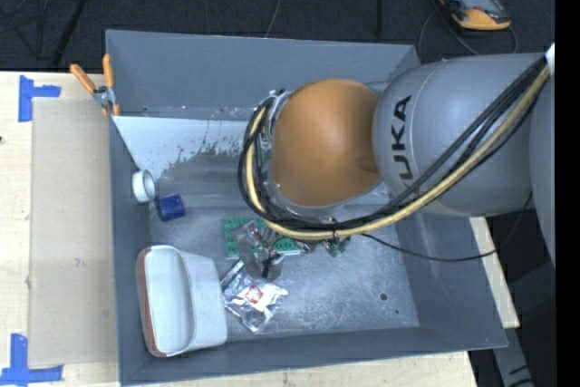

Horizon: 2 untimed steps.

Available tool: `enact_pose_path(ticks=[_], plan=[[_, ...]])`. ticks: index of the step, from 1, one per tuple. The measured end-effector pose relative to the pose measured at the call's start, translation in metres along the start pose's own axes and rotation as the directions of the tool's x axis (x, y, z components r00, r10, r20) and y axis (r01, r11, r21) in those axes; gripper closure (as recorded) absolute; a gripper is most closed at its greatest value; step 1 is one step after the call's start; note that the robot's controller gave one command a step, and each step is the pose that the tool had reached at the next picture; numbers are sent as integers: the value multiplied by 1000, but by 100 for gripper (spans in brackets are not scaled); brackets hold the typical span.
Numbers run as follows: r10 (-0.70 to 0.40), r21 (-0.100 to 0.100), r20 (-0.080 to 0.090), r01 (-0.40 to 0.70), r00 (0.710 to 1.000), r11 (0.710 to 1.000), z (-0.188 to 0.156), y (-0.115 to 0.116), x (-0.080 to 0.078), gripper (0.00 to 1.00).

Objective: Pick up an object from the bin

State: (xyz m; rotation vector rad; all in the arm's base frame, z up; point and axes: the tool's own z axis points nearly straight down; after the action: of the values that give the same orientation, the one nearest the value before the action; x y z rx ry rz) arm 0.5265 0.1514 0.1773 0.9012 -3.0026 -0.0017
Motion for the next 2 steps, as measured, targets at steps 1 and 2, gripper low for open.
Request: enact_pose_path(ticks=[1,2], plan=[[159,1,4,-159,987,987,-12,16,33,100],[158,1,5,-158,987,987,-12,16,32,0]])
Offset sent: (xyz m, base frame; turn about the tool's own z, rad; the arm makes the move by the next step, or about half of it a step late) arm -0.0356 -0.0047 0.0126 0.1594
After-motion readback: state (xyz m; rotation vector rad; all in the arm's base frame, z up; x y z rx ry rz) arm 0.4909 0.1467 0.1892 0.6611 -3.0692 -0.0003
